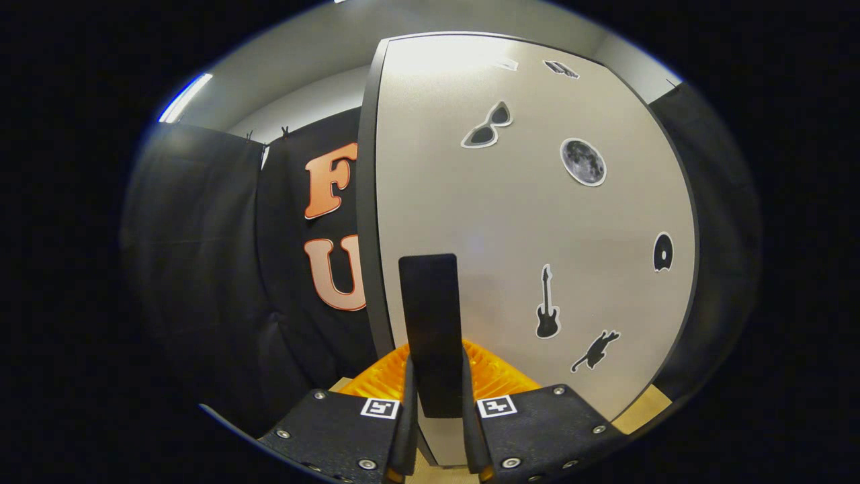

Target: Open the shoe cabinet door, grab the shoes and put them into the shoe cabinet, then close the shoe cabinet door.

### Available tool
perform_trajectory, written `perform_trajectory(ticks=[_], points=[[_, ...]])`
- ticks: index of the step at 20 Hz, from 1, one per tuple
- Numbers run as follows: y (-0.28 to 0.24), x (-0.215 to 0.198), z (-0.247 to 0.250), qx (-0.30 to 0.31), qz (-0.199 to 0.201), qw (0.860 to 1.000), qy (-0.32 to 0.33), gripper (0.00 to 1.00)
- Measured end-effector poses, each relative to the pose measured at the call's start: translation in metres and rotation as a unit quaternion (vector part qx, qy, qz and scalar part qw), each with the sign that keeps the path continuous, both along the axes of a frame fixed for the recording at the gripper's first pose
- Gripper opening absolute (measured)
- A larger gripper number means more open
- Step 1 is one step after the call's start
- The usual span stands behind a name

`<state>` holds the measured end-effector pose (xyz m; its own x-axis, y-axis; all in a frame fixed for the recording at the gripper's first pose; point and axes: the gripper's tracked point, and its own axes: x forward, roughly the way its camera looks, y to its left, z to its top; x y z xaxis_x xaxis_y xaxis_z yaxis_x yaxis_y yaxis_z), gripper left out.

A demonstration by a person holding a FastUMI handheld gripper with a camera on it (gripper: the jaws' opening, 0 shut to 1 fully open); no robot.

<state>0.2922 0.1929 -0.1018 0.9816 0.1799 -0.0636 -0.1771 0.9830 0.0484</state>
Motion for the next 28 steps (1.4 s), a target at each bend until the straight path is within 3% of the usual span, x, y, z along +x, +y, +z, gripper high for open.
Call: perform_trajectory(ticks=[10, 21, 28], points=[[-0.012, -0.032, 0.003, 0.003, 0.031, 0.999, 0.013, 0.23], [-0.072, -0.093, 0.01, 0.022, 0.067, 0.998, 0.0, 0.23], [-0.119, -0.119, 0.011, 0.038, 0.033, 0.999, -0.015, 0.22]])
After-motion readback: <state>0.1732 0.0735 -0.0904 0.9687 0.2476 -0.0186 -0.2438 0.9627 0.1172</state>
